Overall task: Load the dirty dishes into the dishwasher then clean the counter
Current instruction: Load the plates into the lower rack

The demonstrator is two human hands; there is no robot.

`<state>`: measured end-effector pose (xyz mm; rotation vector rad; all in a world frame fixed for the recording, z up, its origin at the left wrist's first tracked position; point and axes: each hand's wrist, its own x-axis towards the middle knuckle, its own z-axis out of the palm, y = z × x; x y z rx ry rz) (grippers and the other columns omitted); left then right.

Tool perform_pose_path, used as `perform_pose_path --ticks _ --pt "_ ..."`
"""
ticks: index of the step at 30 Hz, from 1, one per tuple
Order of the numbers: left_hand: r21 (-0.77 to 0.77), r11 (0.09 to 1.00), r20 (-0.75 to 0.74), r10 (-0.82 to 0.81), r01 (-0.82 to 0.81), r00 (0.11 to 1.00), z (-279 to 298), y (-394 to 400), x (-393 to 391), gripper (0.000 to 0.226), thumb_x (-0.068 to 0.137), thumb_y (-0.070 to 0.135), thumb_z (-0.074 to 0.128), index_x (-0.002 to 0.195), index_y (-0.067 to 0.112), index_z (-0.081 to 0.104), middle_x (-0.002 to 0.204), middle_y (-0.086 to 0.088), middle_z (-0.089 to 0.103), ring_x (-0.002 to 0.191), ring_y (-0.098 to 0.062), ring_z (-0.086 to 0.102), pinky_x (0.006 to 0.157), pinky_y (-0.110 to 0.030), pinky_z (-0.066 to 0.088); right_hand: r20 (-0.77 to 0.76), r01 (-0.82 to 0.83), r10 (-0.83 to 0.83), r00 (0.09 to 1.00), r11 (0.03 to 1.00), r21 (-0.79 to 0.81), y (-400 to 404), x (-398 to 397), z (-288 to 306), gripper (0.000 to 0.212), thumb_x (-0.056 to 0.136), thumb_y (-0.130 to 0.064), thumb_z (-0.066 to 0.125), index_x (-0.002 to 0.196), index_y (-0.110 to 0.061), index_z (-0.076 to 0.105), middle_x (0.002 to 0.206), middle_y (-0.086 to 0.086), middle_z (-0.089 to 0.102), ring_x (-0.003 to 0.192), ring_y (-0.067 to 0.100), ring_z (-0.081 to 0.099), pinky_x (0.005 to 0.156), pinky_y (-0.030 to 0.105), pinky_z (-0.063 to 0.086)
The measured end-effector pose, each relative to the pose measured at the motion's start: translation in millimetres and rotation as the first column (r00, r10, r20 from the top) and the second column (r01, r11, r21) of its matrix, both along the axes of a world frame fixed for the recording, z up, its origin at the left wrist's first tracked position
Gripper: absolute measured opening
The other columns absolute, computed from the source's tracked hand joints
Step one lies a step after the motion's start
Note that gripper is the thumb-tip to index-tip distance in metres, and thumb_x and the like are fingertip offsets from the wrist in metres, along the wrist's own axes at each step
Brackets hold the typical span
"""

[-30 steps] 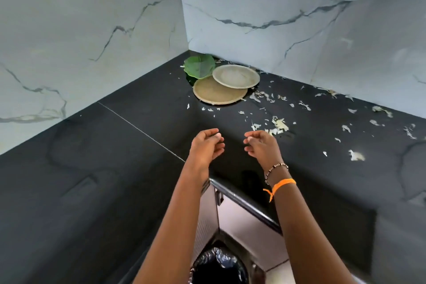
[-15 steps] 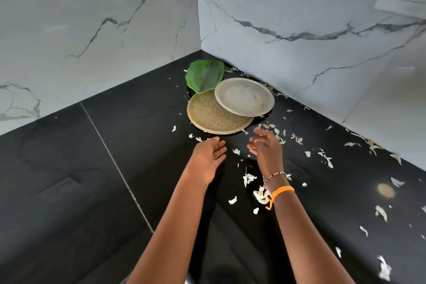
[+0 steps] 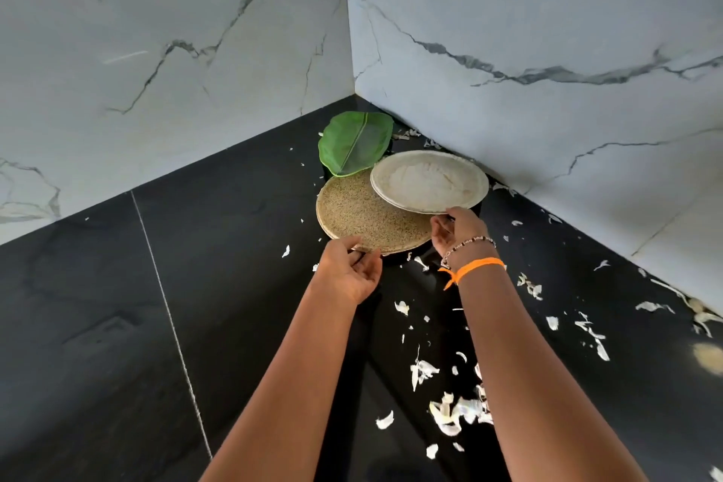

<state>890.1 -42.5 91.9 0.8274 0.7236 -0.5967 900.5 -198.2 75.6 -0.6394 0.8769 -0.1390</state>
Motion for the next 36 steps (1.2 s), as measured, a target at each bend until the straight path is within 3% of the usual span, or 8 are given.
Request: perform_pose_path --ticks 4,10,15,19,24,30,33,36 --pt "0.120 0.992 0.058 -0.036 0.029 0.998 0 -9 9 0.014 0.090 0.017 0.053 0.081 0.006 0.053 0.070 -0.002 0.047 0.061 -0.010 0.047 0.060 -0.023 0.043 -0.078 -0.174 0.164 0.983 0.975 -0.141 -21 14 -5 0.032 0.095 -0.013 0.042 0.063 -0.010 0.043 0.054 -0.001 0.046 0.022 0.003 0.037 0.028 0.008 0.024" --pt "0.343 0.938 0.141 -0.099 0.045 0.985 8 -6 13 0.018 0.088 0.018 0.057 0.072 0.012 0.050 0.068 0.000 0.047 0.060 -0.009 0.045 0.061 -0.022 0.043 -0.135 -0.212 0.176 0.975 0.918 -0.334 -23 -4 4 0.025 0.079 -0.010 0.054 0.056 -0.011 0.043 0.055 0.000 0.041 0.036 0.008 0.028 0.034 0.011 0.020" --pt "0.318 0.945 0.180 -0.135 0.073 0.974 20 13 -4 0.015 0.079 0.011 0.043 0.065 0.013 0.043 0.044 0.001 0.039 0.051 -0.012 0.032 0.059 -0.026 0.040 -0.049 -0.307 0.304 0.951 0.946 -0.105 -18 -52 22 0.017 0.073 -0.014 0.042 0.057 -0.016 0.035 0.034 -0.004 0.030 0.029 0.009 0.021 0.037 0.010 0.018" --pt "0.318 0.943 0.201 -0.168 0.098 0.965 41 23 -31 0.010 0.079 0.007 0.041 0.071 0.012 0.046 0.061 -0.002 0.043 0.054 -0.012 0.036 0.064 -0.027 0.044 0.041 -0.292 0.293 0.955 0.956 -0.043 -6 -103 35 0.021 0.078 -0.011 0.041 0.060 -0.017 0.033 0.033 -0.004 0.028 0.029 0.008 0.023 0.034 0.012 0.021" --pt "0.518 0.853 0.365 -0.279 0.055 0.888 62 34 -63 0.012 0.092 0.009 0.044 0.081 0.009 0.048 0.075 -0.007 0.052 0.068 -0.016 0.052 0.070 -0.032 0.050 0.008 -0.227 0.237 0.971 0.939 -0.258 13 -158 63 0.015 0.089 -0.018 0.054 0.075 -0.013 0.050 0.053 0.002 0.049 0.040 0.007 0.041 0.033 0.011 0.031" --pt "0.812 0.534 0.570 -0.643 -0.234 0.511 87 64 -95 0.028 0.095 0.025 0.045 0.071 0.010 0.047 0.065 -0.003 0.046 0.059 -0.018 0.044 0.054 -0.030 0.034 -0.022 -0.141 0.152 0.988 0.841 -0.522 27 -215 91 0.013 0.091 -0.012 0.052 0.091 0.001 0.052 0.036 0.003 0.054 0.027 0.007 0.046 0.033 0.011 0.034" --pt "0.742 0.538 0.653 -0.716 -0.401 0.246 102 81 -115 0.019 0.098 0.026 0.041 0.103 0.013 0.053 0.085 -0.001 0.055 0.075 -0.019 0.052 0.066 -0.030 0.041 -0.028 -0.118 0.129 0.991 0.776 -0.620 48 -240 101 0.013 0.091 -0.010 0.052 0.089 0.003 0.052 0.036 0.003 0.054 0.028 0.008 0.046 0.033 0.012 0.033" --pt "0.676 0.588 0.685 -0.724 -0.445 0.083 116 100 -130 0.016 0.098 0.025 0.040 0.102 0.012 0.048 0.078 0.001 0.052 0.068 -0.023 0.052 0.062 -0.031 0.039 -0.070 -0.098 0.069 0.995 0.670 -0.736 79 -264 107 0.014 0.090 -0.012 0.052 0.079 -0.003 0.052 0.046 0.008 0.054 0.031 0.009 0.045 0.037 0.018 0.034"
